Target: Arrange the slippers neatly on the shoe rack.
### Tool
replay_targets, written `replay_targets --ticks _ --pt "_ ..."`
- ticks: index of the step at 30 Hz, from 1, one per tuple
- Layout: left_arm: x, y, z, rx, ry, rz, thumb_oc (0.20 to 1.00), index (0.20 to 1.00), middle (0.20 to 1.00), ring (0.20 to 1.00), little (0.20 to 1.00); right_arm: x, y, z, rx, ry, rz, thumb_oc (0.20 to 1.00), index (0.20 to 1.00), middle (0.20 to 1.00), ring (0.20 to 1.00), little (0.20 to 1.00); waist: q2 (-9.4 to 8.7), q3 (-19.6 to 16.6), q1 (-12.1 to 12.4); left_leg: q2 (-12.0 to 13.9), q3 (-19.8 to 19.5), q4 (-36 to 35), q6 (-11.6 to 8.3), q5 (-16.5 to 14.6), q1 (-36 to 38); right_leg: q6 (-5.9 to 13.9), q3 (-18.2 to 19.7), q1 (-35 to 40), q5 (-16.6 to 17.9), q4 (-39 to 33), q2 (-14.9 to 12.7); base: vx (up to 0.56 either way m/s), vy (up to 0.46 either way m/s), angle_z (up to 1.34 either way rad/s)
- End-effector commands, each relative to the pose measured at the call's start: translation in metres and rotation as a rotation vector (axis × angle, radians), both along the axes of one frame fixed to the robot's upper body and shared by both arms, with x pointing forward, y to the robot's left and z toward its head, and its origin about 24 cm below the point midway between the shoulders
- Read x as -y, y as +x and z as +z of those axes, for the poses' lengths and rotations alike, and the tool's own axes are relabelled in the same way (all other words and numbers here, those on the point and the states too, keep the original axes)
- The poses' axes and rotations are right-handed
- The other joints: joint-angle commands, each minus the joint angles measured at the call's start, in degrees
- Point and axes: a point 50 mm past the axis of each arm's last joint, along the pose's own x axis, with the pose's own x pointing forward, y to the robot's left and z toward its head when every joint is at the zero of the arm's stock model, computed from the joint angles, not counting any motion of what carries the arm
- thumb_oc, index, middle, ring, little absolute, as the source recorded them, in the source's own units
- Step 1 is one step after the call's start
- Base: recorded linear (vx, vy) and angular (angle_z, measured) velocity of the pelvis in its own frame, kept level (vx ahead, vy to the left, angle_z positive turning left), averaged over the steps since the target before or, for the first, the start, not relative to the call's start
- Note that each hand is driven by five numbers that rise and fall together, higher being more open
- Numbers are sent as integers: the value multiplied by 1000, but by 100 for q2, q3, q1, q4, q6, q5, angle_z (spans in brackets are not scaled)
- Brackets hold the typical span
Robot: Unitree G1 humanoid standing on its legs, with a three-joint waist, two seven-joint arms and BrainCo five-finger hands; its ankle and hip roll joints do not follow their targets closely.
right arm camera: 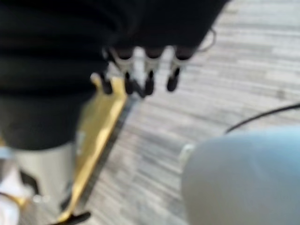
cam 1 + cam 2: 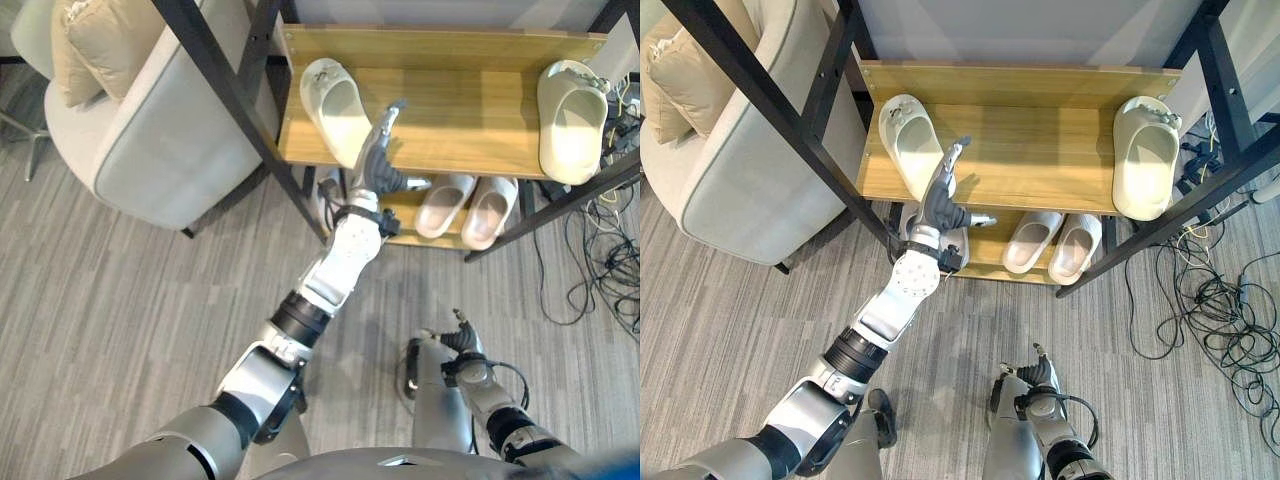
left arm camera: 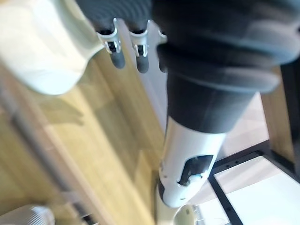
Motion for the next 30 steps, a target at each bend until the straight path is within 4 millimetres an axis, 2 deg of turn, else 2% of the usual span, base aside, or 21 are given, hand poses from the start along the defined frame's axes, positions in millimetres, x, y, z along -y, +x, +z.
replay_targets --ticks 1,7,9,11,15,18,27,30 --pt "5 -1 73 244 -80 48 1000 1000 1000 1000 1000 5 28 21 97 -23 12 1000 1000 1000 1000 1000 -64 219 42 -272 236 678 420 -548 -432 511 -61 751 1181 -1695 85 0 0 0" --pt "-6 12 91 320 -18 198 1000 1000 1000 1000 1000 7 29 21 88 -36 18 1000 1000 1000 1000 1000 -72 97 -15 -275 269 637 422 -542 -474 526 -15 658 1207 -1702 87 23 18 0" --pt "-20 30 100 370 75 364 1000 1000 1000 1000 1000 8 27 18 68 -49 36 1000 1000 1000 1000 1000 -91 -4 -115 -263 304 700 425 -631 -498 559 44 602 1183 -1675 85 49 47 -1" --pt "-23 36 96 356 102 392 1000 1000 1000 1000 1000 8 27 17 66 -56 44 1000 1000 1000 1000 1000 -104 -38 -143 -259 321 702 424 -642 -509 567 62 579 1188 -1684 88 15 19 0" --pt "-40 51 89 340 159 518 1000 1000 1000 1000 1000 9 28 18 58 -73 67 1000 1000 1000 1000 1000 -153 -138 -220 -248 378 715 437 -652 -630 603 151 442 1258 -1739 114 12 32 -6" --pt "-52 58 91 396 243 616 1000 1000 1000 1000 1000 10 26 15 42 -84 77 1000 1000 1000 1000 1000 -209 -202 -253 -236 412 699 446 -638 -756 639 179 337 1338 -1857 142 -10 21 -10" --pt "-66 65 84 404 335 726 1000 1000 1000 1000 1000 9 18 8 14 -84 70 1000 1000 1000 1000 1000 -298 -344 -260 -233 411 671 446 -651 -934 691 241 187 1442 -2049 149 10 2 -5" --pt "-72 69 91 425 404 812 1000 1000 1000 1000 1000 10 18 8 16 -88 69 1000 1000 1000 1000 1000 -309 -325 -289 -282 449 615 460 -640 -968 722 289 132 1541 -2171 152 -7 34 -3"
